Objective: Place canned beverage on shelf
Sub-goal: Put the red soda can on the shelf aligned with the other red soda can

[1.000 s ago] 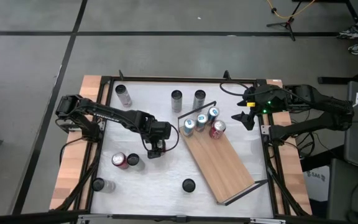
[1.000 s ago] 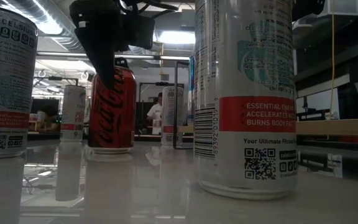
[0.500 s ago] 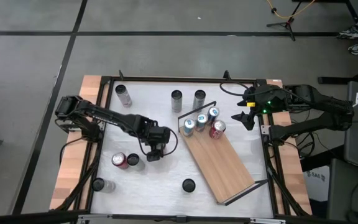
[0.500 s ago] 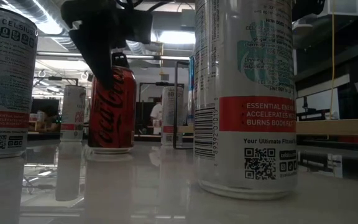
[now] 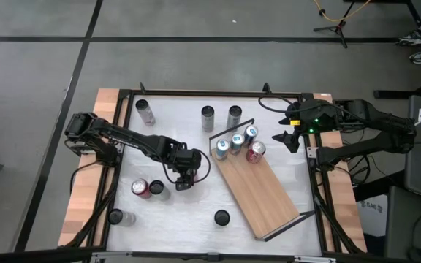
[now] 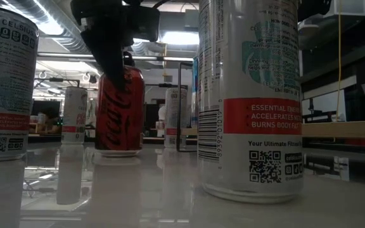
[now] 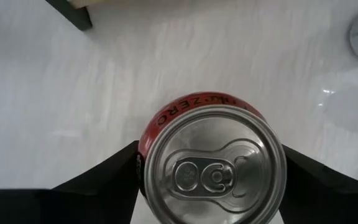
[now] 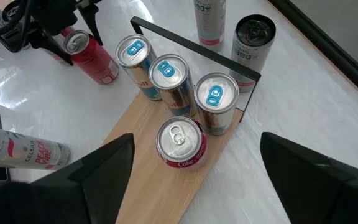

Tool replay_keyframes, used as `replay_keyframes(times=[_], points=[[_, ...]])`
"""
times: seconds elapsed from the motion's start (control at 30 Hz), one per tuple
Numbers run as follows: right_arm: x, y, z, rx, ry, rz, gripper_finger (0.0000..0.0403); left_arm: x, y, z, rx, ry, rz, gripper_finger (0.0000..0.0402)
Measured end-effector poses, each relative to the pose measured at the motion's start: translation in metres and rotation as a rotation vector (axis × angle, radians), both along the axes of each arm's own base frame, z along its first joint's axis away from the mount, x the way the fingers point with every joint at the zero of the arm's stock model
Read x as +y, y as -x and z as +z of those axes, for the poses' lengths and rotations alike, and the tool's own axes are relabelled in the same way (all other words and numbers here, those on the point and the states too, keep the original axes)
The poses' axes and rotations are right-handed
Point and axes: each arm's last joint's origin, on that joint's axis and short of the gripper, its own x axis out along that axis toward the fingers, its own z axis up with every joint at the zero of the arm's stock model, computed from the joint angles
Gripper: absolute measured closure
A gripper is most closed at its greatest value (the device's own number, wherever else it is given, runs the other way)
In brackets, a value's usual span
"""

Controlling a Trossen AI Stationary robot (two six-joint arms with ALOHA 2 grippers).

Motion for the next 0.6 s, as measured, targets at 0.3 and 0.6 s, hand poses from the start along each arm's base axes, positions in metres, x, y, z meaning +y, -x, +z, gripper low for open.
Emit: replay_keyframes(times=[0.3, 0.6], points=[[0.0, 0.0, 0.0, 0.0, 0.0, 0.0, 0.0066, -0.003, -0.017, 0.043, -0.148, 0.022, 0.003, 0.0124], [0.0, 0.0, 0.0, 0.0, 0.0, 0.0, 0.0066, -0.004, -0.037, 0.098, -0.324, 0.005, 0.031, 0.0124]])
